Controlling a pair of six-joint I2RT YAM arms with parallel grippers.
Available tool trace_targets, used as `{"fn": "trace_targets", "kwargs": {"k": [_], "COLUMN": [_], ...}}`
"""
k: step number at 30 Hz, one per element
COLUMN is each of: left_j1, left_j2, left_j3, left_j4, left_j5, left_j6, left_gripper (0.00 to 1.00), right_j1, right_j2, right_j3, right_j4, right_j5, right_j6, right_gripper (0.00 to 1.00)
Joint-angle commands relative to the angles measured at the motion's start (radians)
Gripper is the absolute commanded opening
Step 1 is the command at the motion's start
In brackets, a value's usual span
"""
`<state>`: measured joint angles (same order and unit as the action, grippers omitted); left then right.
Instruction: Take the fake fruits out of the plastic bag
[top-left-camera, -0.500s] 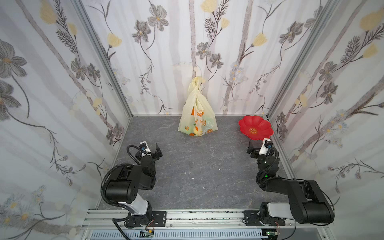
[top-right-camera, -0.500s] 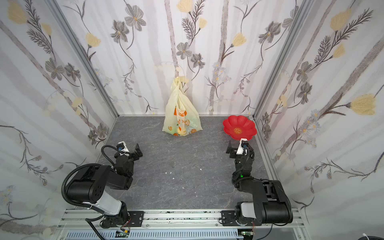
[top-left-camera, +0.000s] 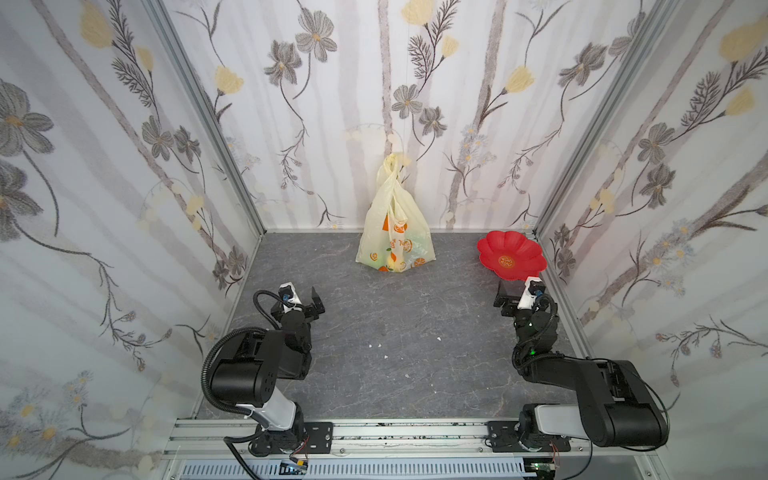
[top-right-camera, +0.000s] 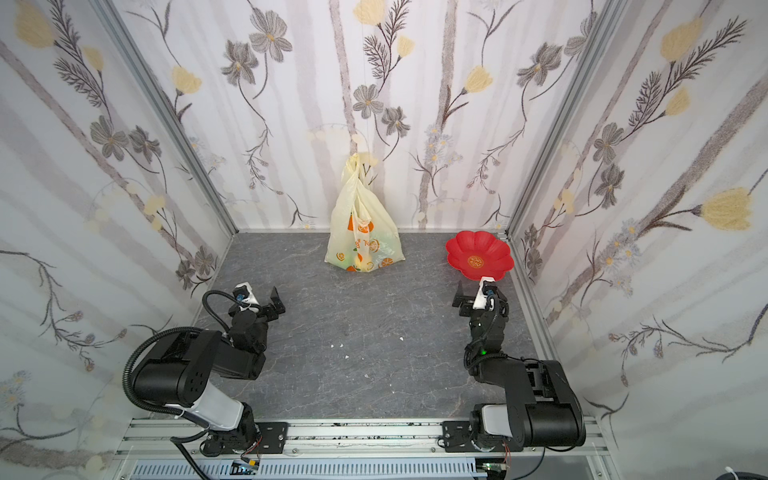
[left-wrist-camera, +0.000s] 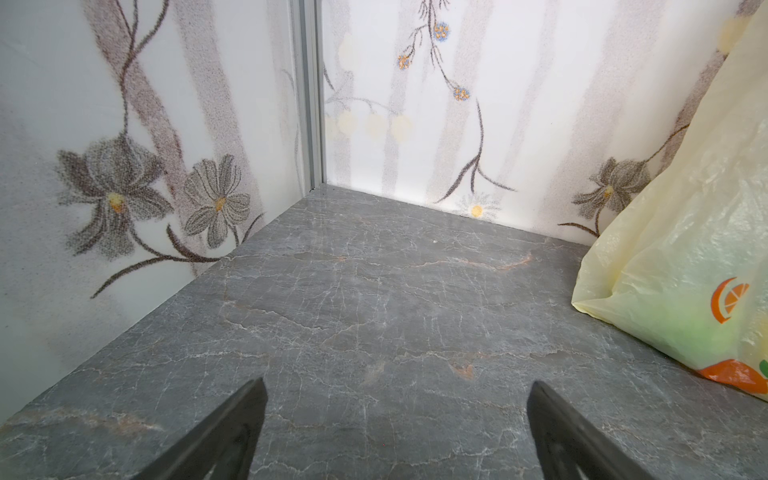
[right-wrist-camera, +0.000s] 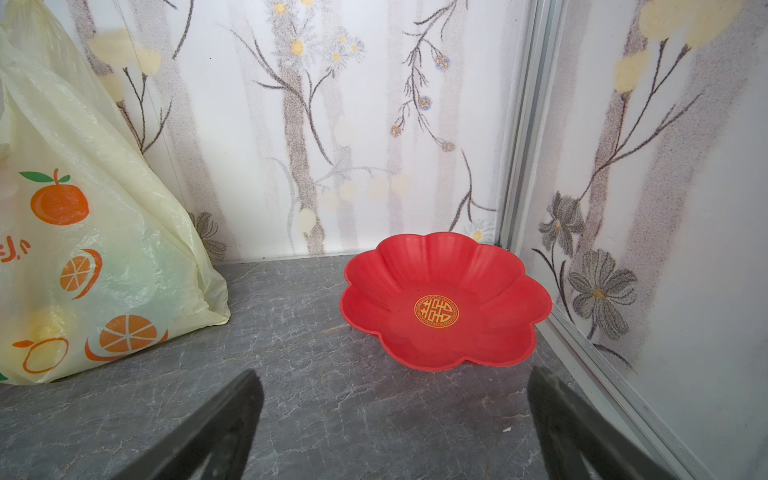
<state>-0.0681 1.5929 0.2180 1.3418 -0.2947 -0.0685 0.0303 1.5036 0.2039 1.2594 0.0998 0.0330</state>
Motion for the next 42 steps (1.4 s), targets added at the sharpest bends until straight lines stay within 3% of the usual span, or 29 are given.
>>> {"fn": "trace_targets", "kwargs": {"k": [1,8,12,17,20,23,25,28,31,35,39,42], "left_j1": [0.001,0.001,-0.01,-0.045,-0.109,-0.128,-0.13,-0.129,-0.103,-0.085,-0.069,-0.077], "left_j2": [0.0,-0.002,-0.015,-0.122,-0.26,-0.413,-0.454,-0.498,-0.521,-0.555,-0.541,-0.474], "left_j3": [0.006,0.005,0.001,-0.04,-0.062,0.057,0.151,0.226,0.277,0.273,0.252,0.338], "left_j4": [0.04,0.04,0.04,0.036,-0.03,-0.401,-0.629,-0.796,-0.987,-1.012,-0.885,-0.884], "left_j5": [0.001,0.001,0.061,0.052,-0.011,-0.104,-0.063,-0.02,-0.022,0.145,0.263,0.324], "left_j6": [-0.004,-0.003,0.035,0.079,0.135,-0.009,-0.064,-0.232,-0.479,-0.536,-0.62,-0.598], "left_gripper": [1.0,1.0,1.0,1.0,1.0,1.0,1.0,1.0,1.0,1.0,1.0,1.0], "right_j1": [-0.001,-0.001,0.0,0.012,0.025,0.036,0.037,0.039,0.027,0.002,-0.012,-0.012], "right_j2": [0.004,0.004,0.003,-0.049,-0.155,-0.293,-0.399,-0.546,-0.613,-0.63,-0.684,-0.728], "right_j3": [0.004,0.002,-0.001,-0.042,-0.052,-0.048,-0.022,0.068,0.201,0.344,0.283,0.218], "right_j4": [0.036,0.037,0.042,0.078,-0.004,-0.128,-0.244,-0.464,-0.752,-1.131,-1.087,-1.017], "right_j5": [-0.015,-0.014,-0.017,-0.052,-0.048,-0.034,-0.026,-0.07,-0.005,0.12,-0.027,-0.104], "right_j6": [-0.01,-0.009,-0.011,-0.038,-0.049,-0.042,0.008,0.116,0.278,0.459,0.488,0.485], "right_gripper": [1.0,1.0,1.0,1.0,1.0,1.0,1.0,1.0,1.0,1.0,1.0,1.0]}}
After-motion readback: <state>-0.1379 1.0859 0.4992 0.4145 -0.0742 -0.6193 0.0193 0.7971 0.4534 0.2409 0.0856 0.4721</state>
